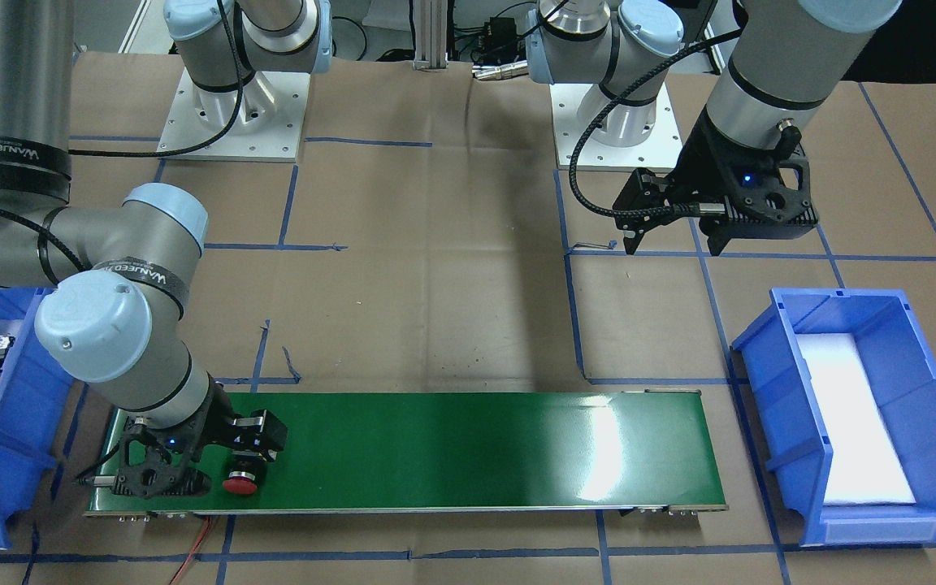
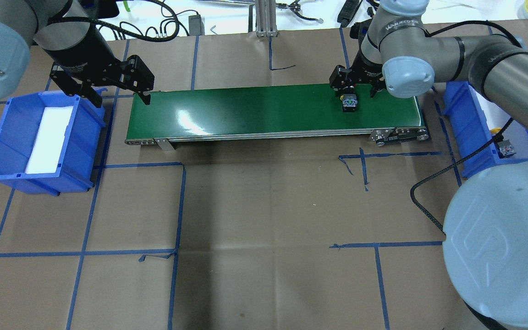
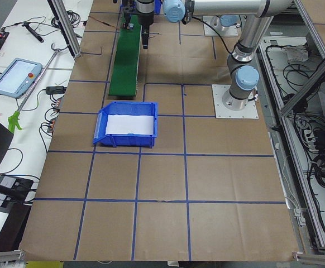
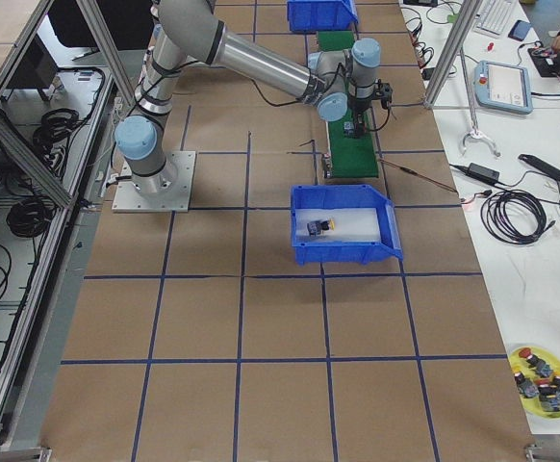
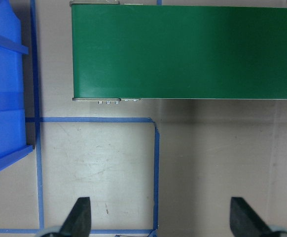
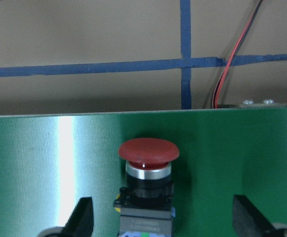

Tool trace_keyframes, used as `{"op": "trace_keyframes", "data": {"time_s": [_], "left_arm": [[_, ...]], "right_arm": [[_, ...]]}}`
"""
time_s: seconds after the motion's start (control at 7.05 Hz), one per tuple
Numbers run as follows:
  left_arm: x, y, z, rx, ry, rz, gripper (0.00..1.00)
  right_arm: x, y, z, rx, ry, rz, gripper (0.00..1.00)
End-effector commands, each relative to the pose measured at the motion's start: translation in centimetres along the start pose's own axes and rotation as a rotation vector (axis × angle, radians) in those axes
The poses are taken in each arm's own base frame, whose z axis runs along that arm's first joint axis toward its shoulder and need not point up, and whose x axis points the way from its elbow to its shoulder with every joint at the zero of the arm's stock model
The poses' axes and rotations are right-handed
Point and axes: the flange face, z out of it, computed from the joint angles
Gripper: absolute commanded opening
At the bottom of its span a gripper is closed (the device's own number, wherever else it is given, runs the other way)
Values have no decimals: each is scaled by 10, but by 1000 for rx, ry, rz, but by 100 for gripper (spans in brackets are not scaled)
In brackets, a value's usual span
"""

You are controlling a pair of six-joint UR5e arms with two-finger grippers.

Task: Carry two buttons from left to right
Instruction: 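Lower the right gripper over the red-capped button and close on it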

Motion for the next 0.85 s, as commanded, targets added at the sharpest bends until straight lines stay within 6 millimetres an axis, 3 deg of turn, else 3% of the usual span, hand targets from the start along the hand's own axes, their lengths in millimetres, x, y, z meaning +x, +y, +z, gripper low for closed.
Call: {"op": "trace_keyframes", "data": {"time_s": [0.0,0.28,0.57,0.71], "left_arm": [[0,-3,3,-9,1,0,100],[-2,-3,4,-10,-28,2,100],[-2,-3,3,-7,-22,0,100],[-1,-3,3,-7,-19,-1,100]], "right_arm": [[9,-1,6,-11,6,3,96],[20,-1,9,-17,76,9,96],[20,1,10,-42,78,12,43],[20,6,12,-90,78,12,24]]}}
